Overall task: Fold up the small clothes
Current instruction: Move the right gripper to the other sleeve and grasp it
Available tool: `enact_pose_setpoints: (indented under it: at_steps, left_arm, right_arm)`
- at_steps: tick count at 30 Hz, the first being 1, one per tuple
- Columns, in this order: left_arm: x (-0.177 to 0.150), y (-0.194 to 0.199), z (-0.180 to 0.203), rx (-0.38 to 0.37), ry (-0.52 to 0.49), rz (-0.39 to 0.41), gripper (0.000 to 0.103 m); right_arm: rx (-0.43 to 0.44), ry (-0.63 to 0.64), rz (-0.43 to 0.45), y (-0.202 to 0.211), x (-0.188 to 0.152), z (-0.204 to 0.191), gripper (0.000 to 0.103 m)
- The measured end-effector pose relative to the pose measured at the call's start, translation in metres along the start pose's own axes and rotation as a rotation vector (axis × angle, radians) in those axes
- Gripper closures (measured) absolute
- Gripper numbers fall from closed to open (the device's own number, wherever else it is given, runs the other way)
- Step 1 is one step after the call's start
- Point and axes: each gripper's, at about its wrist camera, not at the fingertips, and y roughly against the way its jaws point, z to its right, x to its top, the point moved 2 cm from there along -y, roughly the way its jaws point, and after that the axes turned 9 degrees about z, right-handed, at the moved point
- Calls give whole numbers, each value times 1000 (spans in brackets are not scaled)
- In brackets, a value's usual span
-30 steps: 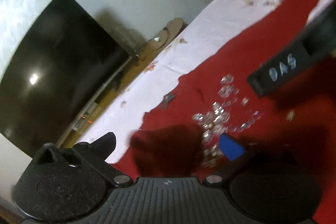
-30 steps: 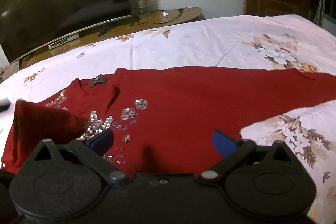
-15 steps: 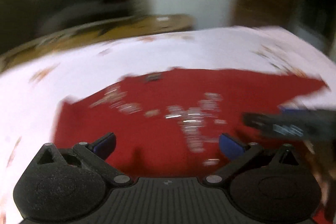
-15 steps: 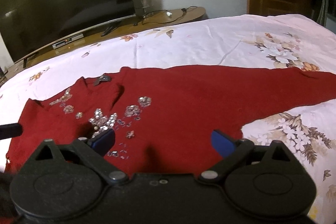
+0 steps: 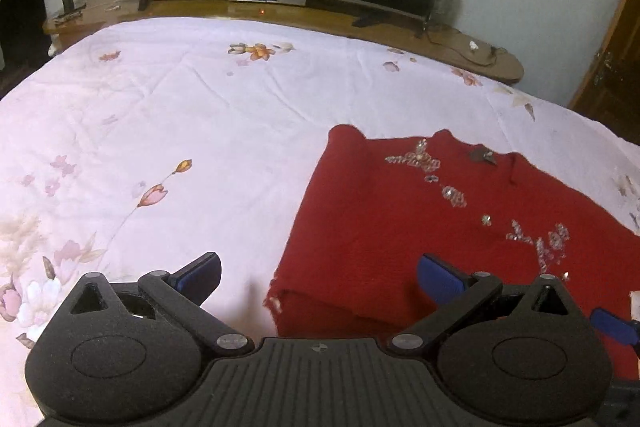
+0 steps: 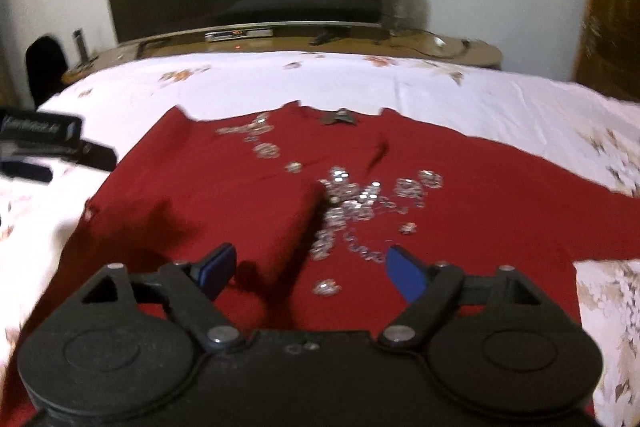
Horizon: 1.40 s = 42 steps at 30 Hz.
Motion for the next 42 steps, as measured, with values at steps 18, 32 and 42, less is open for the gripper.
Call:
enact_pose_setpoints:
  at_steps: [18,32,42]
  left_arm:
    - [0,-4,-14,9,53,-21,0]
    - [-2,-20,27,-51,6,-42,0]
    - [-15,-54,47,31,-81,-124,0]
  right_arm:
    - [-25,112,25,-19,-1,-28,52]
    - [-192,-574,11,-11,-14,105,53]
    - [-119,-504,-9,-18,-3,123,36]
